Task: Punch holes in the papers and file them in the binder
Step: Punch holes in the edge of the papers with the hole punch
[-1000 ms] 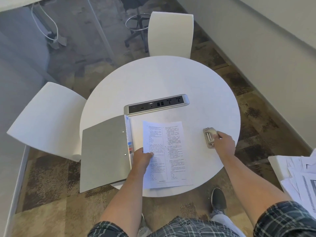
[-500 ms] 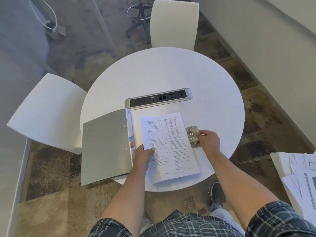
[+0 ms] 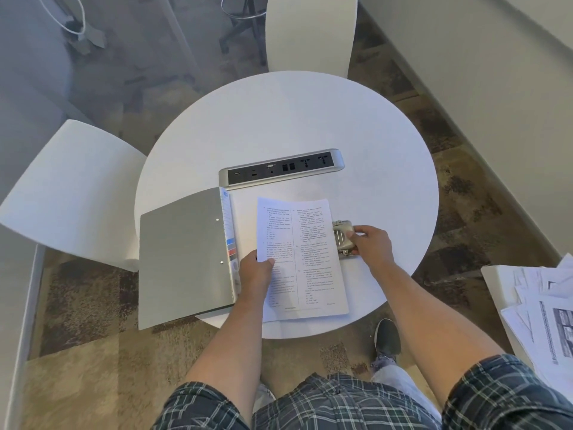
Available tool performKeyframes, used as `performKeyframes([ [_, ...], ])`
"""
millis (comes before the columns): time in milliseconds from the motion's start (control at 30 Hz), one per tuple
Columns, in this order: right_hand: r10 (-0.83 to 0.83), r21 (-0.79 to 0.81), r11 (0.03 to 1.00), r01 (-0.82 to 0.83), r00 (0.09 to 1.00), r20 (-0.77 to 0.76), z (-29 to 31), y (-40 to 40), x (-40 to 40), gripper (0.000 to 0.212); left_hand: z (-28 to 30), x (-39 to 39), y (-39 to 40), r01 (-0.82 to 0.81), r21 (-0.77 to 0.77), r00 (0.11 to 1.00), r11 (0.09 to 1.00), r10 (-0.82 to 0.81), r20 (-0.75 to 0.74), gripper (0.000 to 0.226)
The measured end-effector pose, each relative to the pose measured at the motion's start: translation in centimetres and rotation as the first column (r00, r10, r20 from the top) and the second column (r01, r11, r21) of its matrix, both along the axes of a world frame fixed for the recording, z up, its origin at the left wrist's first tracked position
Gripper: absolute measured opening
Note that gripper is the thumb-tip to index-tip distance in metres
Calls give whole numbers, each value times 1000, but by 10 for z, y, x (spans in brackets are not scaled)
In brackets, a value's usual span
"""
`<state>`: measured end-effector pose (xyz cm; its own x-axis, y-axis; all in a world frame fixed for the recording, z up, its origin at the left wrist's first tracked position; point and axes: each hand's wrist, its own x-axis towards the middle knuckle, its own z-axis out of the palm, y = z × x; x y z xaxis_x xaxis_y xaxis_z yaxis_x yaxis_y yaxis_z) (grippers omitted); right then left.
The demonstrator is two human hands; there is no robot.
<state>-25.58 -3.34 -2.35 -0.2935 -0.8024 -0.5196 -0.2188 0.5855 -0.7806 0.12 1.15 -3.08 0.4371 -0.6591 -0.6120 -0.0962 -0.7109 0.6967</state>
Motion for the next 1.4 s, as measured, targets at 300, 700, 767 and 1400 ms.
performKeyframes([
  [300,11,-23,1000,-11,1000,29,-3,2,-2,13,-3,0,-2,-22,4,998,1000,22,52,17],
  [700,17,-23,1000,-17,999,34,-6,2,-3,14,-4,4,-2,-32,23,999,999,33,-26,25],
  [767,19,-24,1000,-19,999,28,-7,2,-3,13,-4,2,-3,-18,23,1000,1000,19,-20,18],
  [1400,28,-5,1000,-28,999,44,-5,2,-3,14,0,-4,-6,-77,-27,994,997,79,76,5],
])
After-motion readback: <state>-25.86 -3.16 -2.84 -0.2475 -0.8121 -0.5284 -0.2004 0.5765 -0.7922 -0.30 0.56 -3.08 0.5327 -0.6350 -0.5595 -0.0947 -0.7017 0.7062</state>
